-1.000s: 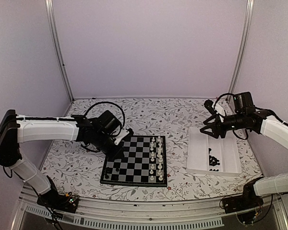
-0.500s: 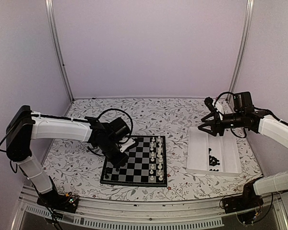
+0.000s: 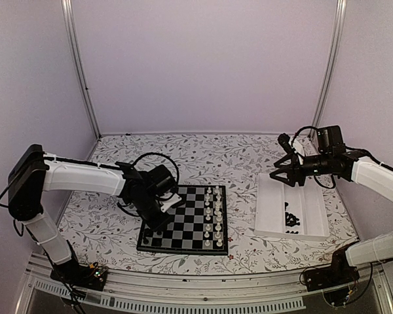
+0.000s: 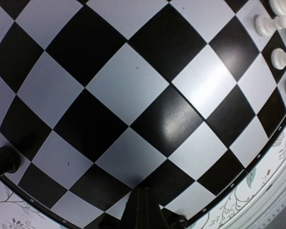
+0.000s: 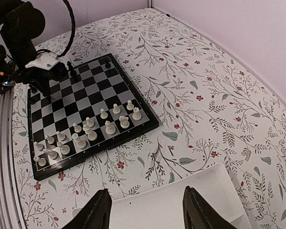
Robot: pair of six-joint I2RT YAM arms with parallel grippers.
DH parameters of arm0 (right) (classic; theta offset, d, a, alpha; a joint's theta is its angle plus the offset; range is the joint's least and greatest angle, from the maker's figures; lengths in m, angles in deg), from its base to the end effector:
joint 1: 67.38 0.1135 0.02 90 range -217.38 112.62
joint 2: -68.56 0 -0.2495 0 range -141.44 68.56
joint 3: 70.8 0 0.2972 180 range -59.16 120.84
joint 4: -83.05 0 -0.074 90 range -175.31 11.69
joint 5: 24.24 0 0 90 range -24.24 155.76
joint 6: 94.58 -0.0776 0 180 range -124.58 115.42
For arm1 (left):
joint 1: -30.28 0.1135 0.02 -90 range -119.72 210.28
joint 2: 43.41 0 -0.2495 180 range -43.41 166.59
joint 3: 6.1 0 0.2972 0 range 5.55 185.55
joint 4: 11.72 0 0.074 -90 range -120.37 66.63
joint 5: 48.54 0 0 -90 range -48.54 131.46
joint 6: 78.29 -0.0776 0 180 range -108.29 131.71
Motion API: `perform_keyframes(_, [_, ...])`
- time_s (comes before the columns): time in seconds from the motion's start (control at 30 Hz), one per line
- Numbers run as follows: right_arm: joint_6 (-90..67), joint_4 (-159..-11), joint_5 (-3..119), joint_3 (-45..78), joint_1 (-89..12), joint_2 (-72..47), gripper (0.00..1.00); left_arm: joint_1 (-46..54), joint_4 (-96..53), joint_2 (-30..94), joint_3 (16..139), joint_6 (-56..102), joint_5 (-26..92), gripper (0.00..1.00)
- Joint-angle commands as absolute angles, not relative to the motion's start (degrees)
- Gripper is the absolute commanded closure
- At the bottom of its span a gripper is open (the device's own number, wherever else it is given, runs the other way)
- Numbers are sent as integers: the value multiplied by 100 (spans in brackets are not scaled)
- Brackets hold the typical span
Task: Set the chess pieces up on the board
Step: Adjust the chess piece on the chessboard.
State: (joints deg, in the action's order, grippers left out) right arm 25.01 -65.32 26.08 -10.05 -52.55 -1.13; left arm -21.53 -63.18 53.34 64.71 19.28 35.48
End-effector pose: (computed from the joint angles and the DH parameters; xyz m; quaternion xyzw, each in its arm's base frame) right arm 0.3049 0.1320 0.2143 -0.4544 0.7374 0.2552 0.4296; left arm 0.2098 -0.2797 0.0837 0.3791 0.9174 -0.0993 0.0695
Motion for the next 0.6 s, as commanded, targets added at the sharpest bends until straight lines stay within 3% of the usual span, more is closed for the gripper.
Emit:
perform_keyframes(0.0, [2550, -6606, 2507, -1011, -5278, -164, 46, -2237, -6408, 5162, 6371, 1944, 3540, 100])
perform_keyframes(0.2, [2561, -6597, 2518, -996, -5280, -193, 45, -2237, -6356, 5136, 6389, 1977, 3651, 99])
perform_keyframes(0.4, [2565, -6594, 2543, -1018, -5284, -184, 45, -2483, -6213, 4805, 6622, 1908, 3734, 89])
perform_keyframes(0.57, [2579, -6591, 2538, -1003, -5285, -217, 45, -2999, -6331, 4699, 6602, 1820, 3209, 98])
